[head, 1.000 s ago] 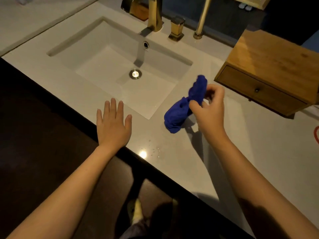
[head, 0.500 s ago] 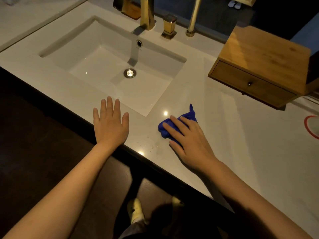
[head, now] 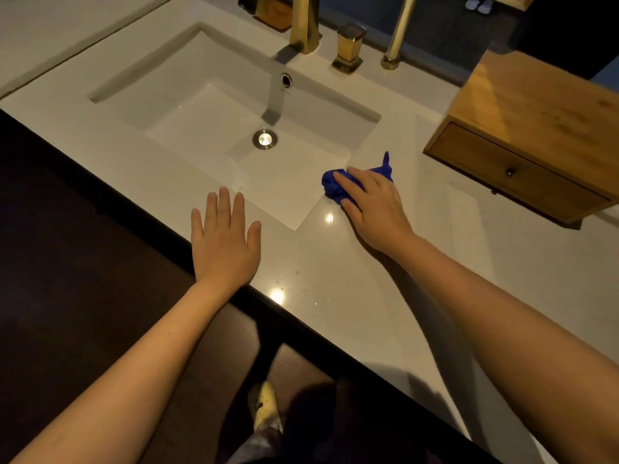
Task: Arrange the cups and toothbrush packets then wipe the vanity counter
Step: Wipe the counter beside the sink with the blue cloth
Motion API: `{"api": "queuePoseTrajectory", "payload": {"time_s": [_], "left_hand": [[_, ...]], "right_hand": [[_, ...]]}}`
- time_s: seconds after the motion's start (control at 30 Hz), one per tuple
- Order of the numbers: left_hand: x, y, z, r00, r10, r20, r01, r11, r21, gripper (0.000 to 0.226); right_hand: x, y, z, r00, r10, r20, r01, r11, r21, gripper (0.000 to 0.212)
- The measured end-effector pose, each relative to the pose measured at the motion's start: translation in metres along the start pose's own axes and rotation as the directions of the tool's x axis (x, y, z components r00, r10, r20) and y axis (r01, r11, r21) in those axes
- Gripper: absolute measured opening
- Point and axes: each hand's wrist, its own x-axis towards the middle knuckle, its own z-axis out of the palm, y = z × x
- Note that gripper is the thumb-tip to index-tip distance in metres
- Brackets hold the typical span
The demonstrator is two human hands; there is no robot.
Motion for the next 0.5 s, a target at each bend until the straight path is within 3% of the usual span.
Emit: {"api": "queuePoseTrajectory", "payload": {"time_s": [0.2, 0.5], "left_hand": [[0.000, -0.001, 0.000, 1.000, -0.006, 0.008, 0.006, 1.000, 0.023, 0.060], [0.000, -0.002, 0.003, 1.000, 0.024, -0.006, -0.023, 1.000, 0.018, 0.061]], "right_hand": [[0.027, -0.005, 0.004, 0.988, 0.141, -0.066, -0.140, 0.990, 0.018, 0.041], [-0.076, -0.071, 0.016, 0.989, 0.145, -0.017, -0.143, 0.985, 0.093, 0.047]]}}
